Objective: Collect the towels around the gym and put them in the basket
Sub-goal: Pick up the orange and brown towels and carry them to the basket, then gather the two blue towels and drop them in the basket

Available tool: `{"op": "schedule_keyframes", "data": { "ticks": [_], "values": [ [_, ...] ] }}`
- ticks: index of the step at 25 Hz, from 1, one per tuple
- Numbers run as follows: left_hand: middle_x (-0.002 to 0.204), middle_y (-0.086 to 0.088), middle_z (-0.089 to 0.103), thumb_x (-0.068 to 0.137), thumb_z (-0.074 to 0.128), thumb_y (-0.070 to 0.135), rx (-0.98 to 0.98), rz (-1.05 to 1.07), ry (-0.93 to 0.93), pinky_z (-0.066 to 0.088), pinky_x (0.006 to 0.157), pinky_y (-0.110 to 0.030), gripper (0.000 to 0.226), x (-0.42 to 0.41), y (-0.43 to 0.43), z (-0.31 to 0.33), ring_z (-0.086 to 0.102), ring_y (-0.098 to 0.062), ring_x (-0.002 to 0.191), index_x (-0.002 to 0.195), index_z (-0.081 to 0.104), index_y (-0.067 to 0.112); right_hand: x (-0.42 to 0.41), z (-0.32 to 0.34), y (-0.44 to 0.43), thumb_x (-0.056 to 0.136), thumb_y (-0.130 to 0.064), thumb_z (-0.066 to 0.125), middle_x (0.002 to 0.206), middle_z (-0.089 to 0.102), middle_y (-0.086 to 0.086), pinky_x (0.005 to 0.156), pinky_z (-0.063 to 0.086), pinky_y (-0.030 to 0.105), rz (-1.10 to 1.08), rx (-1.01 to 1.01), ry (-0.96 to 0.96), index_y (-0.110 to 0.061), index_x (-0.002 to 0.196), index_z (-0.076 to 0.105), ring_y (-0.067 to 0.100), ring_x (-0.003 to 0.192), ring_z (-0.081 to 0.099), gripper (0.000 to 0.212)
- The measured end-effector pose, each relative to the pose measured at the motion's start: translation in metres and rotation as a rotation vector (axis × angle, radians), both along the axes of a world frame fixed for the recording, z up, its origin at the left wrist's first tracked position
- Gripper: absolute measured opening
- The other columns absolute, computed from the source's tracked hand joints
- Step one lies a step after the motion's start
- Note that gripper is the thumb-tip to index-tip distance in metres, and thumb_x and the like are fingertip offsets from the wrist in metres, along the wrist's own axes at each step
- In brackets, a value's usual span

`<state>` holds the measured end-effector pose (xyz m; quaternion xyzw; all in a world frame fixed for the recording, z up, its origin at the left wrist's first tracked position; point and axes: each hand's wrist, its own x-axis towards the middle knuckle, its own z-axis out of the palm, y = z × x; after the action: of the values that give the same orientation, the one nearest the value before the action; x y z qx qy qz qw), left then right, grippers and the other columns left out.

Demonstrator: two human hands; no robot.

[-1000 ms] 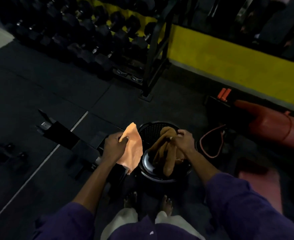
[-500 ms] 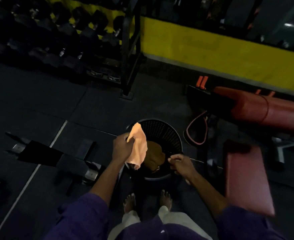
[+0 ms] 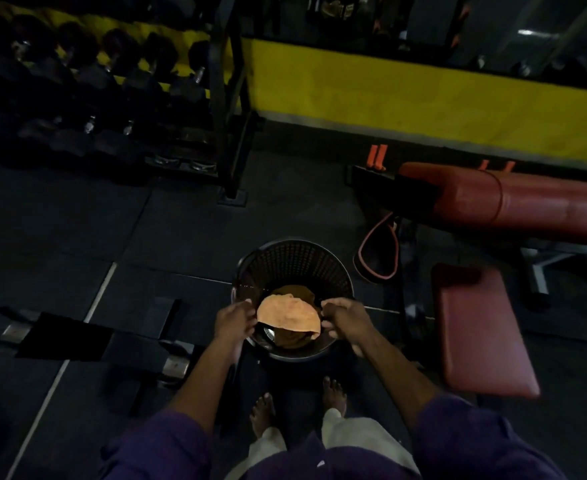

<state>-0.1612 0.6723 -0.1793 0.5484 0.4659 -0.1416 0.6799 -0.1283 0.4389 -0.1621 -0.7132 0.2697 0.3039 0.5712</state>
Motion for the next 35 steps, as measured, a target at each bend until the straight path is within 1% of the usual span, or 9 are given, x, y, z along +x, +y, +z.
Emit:
{"op": "schedule_keyframes", "data": {
  "ticks": [3, 5, 10, 14, 16, 22, 26, 30, 35],
  "values": [
    [0.093, -0.011, 0.067, 0.098, 0.056, 0.019, -0.078, -0.015, 0.007, 0.046, 0.061, -0.029, 0.018, -0.006, -0.011, -0.001, 0.060, -0.020, 0.074, 0.110, 0.063, 0.008, -0.011, 0.008, -0.004, 0.100, -0.029, 0.059, 0.101, 0.071, 0.004, 0.068, 0.053, 0.028, -0.146, 0.083, 0.024, -0.022, 0.103, 0.068, 0.019, 0.086, 0.070, 0.012],
    [0.095, -0.011, 0.067, 0.098, 0.054, 0.018, -0.127, -0.076, 0.010, 0.047, 0.057, -0.028, 0.019, -0.004, -0.027, 0.002, 0.061, -0.020, 0.073, 0.112, 0.061, 0.008, -0.023, 0.011, -0.014, 0.100, -0.031, 0.060, 0.101, 0.072, 0.004, 0.071, 0.055, 0.031, -0.243, 0.115, 0.024, -0.022, 0.105, 0.069, 0.021, 0.091, 0.071, 0.013],
    [0.104, -0.012, 0.069, 0.097, 0.054, 0.018, -0.165, -0.379, 0.019, 0.047, 0.062, -0.029, 0.020, -0.001, -0.086, 0.023, 0.064, -0.023, 0.084, 0.114, 0.063, 0.010, -0.068, 0.017, -0.066, 0.100, -0.032, 0.060, 0.110, 0.072, 0.005, 0.082, 0.054, 0.036, -0.461, 0.154, -0.008, -0.024, 0.107, 0.067, 0.023, 0.099, 0.071, 0.013],
    [0.093, -0.010, 0.068, 0.098, 0.056, 0.017, -0.134, -0.559, -0.014, 0.044, 0.058, -0.027, 0.016, -0.007, -0.143, 0.047, 0.061, -0.019, 0.070, 0.109, 0.063, 0.010, -0.110, 0.029, -0.127, 0.099, -0.032, 0.062, 0.113, 0.072, 0.005, 0.083, 0.055, 0.039, -0.640, 0.160, -0.056, -0.022, 0.111, 0.066, 0.023, 0.100, 0.071, 0.016],
    [0.094, -0.012, 0.067, 0.099, 0.055, 0.017, -0.106, -0.658, -0.059, 0.041, 0.058, -0.027, 0.015, -0.008, -0.178, 0.058, 0.059, -0.017, 0.066, 0.110, 0.061, 0.009, -0.132, 0.037, -0.163, 0.099, -0.033, 0.063, 0.115, 0.071, 0.006, 0.081, 0.054, 0.038, -0.740, 0.173, -0.107, -0.022, 0.110, 0.065, 0.025, 0.102, 0.070, 0.016],
    [0.083, -0.005, 0.065, 0.099, 0.055, 0.023, -0.087, -0.929, -0.156, 0.042, 0.061, -0.028, 0.011, -0.037, -0.319, 0.085, 0.061, -0.017, 0.067, 0.098, 0.059, 0.013, -0.213, 0.065, -0.284, 0.100, -0.035, 0.061, 0.119, 0.071, 0.006, 0.077, 0.054, 0.037, -0.979, 0.197, -0.196, -0.018, 0.125, 0.061, 0.026, 0.106, 0.069, 0.031],
    [0.086, -0.005, 0.067, 0.099, 0.054, 0.021, -0.147, -1.064, -0.239, 0.043, 0.057, -0.027, 0.008, -0.067, -0.433, 0.107, 0.063, -0.013, 0.060, 0.101, 0.058, 0.014, -0.273, 0.093, -0.370, 0.100, -0.035, 0.059, 0.123, 0.069, 0.008, 0.079, 0.054, 0.037, -1.133, 0.222, -0.297, -0.016, 0.121, 0.064, 0.028, 0.109, 0.068, 0.028],
    [0.089, -0.005, 0.069, 0.098, 0.055, 0.022, -0.217, -1.164, -0.296, 0.045, 0.062, -0.029, 0.008, -0.102, -0.539, 0.137, 0.062, -0.017, 0.070, 0.096, 0.061, 0.016, -0.338, 0.121, -0.443, 0.101, -0.042, 0.056, 0.123, 0.069, 0.010, 0.081, 0.055, 0.039, -1.270, 0.243, -0.403, -0.010, 0.127, 0.063, 0.029, 0.110, 0.068, 0.042],
    [0.087, -0.006, 0.070, 0.097, 0.057, 0.024, -0.310, -1.339, -0.363, 0.048, 0.062, -0.028, 0.011, -0.156, -0.673, 0.168, 0.066, -0.018, 0.071, 0.100, 0.061, 0.014, -0.419, 0.147, -0.531, 0.100, -0.048, 0.056, 0.121, 0.071, 0.010, 0.081, 0.056, 0.040, -1.447, 0.196, -0.537, -0.012, 0.122, 0.065, 0.030, 0.109, 0.070, 0.044]
  ]
}}
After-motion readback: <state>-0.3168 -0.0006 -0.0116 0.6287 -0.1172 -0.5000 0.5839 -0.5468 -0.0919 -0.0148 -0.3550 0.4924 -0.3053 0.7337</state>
